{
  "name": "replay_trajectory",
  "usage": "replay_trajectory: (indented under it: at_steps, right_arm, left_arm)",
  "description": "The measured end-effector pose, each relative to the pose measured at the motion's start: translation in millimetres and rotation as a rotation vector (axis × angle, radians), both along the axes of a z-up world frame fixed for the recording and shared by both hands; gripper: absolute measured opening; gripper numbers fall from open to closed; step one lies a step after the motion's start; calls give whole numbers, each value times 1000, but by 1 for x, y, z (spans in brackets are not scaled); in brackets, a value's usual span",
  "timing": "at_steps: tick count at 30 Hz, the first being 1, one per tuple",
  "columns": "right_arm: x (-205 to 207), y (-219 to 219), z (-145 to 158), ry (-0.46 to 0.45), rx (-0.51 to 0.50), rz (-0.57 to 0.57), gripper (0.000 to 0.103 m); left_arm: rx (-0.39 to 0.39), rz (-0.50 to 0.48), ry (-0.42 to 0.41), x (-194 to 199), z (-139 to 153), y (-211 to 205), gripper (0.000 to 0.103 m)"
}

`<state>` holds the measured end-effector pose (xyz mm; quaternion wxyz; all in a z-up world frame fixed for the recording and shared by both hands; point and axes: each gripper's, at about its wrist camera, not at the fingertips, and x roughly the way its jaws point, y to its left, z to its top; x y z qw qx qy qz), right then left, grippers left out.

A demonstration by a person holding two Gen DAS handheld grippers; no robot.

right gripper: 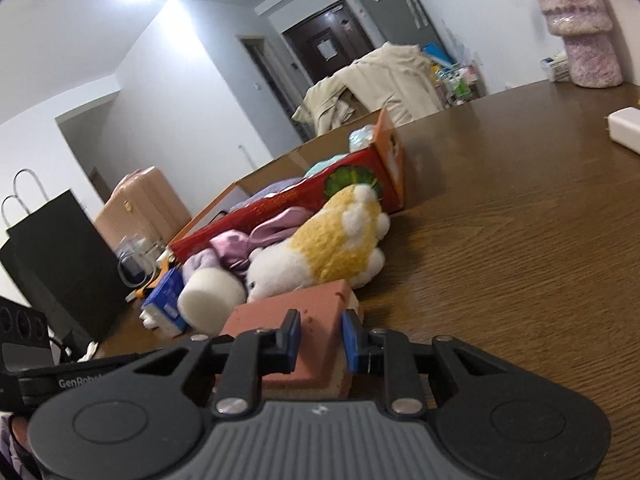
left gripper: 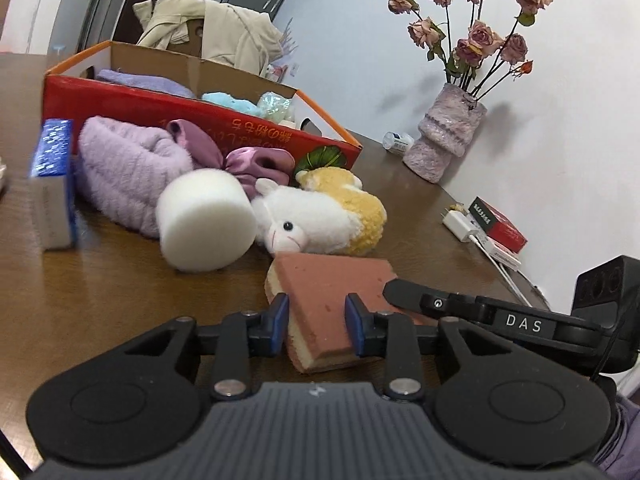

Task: Organize soft objects
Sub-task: 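Reach the left gripper to the pink-and-cream sponge block and close on it, then carry the sponge block over the box and open the left gripper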

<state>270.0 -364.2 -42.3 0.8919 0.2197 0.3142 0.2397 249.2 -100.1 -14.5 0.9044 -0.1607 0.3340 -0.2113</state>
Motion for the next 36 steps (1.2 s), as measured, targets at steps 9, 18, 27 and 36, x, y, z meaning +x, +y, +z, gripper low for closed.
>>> replay_trajectory:
  at_steps: [9, 18, 27, 36]
  right_arm:
    - [-85, 31, 36, -32, 9, -29, 22]
    - [-84, 56, 74, -115, -40, -21, 22]
    - [39, 58, 148, -252, -156, -62, 22]
    - [198, 52, 91, -43, -224, -126, 22]
  left_arm:
    - [16, -14, -135, -79, 36, 26, 29]
    - [-30, 12, -178, -75, 67, 51, 29]
    - [-54, -3, -185, 76, 120, 40, 29]
    - [7, 26, 57, 223, 63, 9, 29]
